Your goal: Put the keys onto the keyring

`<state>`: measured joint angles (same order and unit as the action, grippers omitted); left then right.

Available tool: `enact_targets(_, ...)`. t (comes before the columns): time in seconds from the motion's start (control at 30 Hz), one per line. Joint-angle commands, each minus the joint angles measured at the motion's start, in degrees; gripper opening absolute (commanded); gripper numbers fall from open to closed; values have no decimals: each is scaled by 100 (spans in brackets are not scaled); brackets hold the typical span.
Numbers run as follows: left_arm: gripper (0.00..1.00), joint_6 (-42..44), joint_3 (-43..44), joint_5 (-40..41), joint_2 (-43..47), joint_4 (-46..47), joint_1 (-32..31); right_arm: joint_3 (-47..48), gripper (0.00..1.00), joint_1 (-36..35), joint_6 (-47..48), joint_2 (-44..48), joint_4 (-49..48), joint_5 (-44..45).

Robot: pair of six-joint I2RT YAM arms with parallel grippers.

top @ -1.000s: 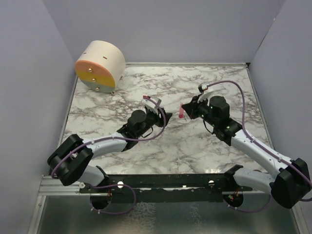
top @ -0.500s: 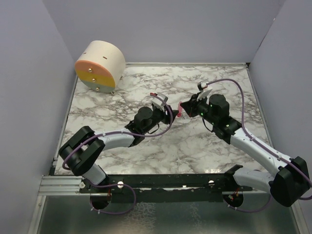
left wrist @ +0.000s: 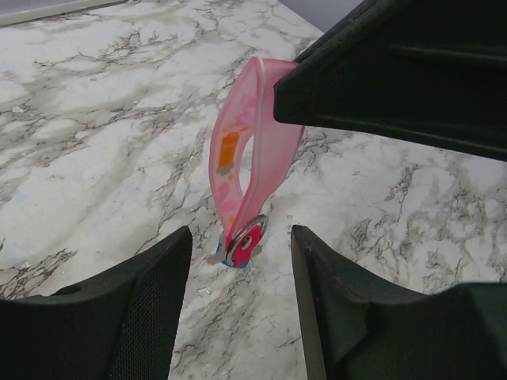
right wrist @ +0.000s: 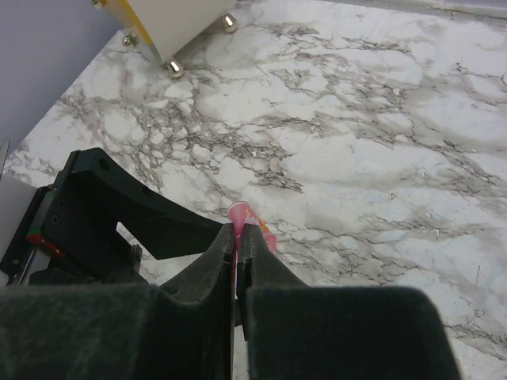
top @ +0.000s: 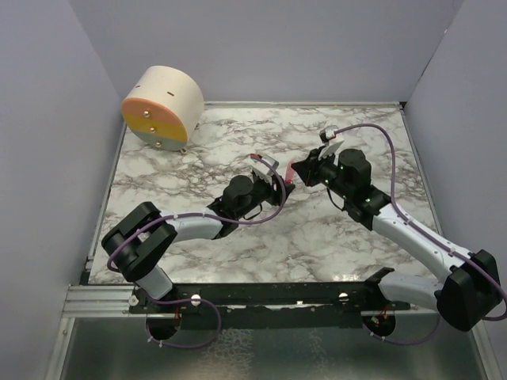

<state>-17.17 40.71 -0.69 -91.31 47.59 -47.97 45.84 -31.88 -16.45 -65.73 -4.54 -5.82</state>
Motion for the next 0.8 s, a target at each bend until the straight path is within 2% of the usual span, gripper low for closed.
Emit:
enact_targets(0.0, 55, 43, -64, -151, -7, 293, -75, 257, 1, -28, -78, -130, -205, 134)
enact_targets(0.67, 55, 237, -738, -127, 518, 606, -336, 1313, 1, -20, -235, -1160, 260, 788)
enact_targets(0.77, 57, 324, -968, 175, 715, 766, -337, 1314, 1, -20, -241, -1166, 259, 696)
